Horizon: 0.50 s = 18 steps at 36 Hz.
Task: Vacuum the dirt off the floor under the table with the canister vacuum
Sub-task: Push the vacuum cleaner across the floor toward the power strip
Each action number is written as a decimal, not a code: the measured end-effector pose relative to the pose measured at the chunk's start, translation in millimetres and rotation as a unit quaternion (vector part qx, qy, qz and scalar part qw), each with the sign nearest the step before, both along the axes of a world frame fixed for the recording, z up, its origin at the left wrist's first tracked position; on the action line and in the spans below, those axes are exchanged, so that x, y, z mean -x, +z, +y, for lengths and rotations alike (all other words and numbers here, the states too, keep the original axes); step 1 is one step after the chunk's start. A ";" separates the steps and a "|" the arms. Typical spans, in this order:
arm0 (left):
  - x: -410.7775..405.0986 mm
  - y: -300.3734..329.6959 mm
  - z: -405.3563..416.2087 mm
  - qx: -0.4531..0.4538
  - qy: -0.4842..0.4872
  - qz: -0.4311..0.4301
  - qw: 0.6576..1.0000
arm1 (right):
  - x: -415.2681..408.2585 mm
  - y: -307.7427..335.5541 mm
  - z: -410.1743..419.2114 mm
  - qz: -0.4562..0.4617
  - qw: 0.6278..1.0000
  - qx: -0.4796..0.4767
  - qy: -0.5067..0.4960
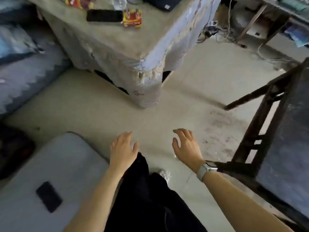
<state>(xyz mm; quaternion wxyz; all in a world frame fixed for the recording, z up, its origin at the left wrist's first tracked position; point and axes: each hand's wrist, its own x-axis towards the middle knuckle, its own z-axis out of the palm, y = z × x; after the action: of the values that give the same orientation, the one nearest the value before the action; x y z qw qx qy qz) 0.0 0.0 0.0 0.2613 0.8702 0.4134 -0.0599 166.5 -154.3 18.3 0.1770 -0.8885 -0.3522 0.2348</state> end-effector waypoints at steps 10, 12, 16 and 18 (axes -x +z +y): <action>62.5 -15.2 98.1 0.012 0.121 -0.006 0.993 | 37.7 -17.3 144.5 0.018 0.986 0.075 0.147; 77.6 -15.0 127.7 0.005 0.156 -0.008 0.988 | 46.9 -18.1 186.3 0.022 0.979 0.077 0.185; 115.4 -21.0 186.8 0.006 0.214 -0.016 0.977 | 73.1 -14.6 272.5 0.015 0.964 0.066 0.257; 126.9 -17.7 210.2 0.013 0.231 -0.007 0.973 | 85.4 -9.9 305.7 0.013 0.962 0.047 0.268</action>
<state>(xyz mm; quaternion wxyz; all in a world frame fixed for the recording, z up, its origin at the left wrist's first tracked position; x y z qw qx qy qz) -126.9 210.2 -17.7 0.2824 0.7482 0.6003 0.0022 81.1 151.4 8.5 0.0701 -0.7661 -0.5633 0.3015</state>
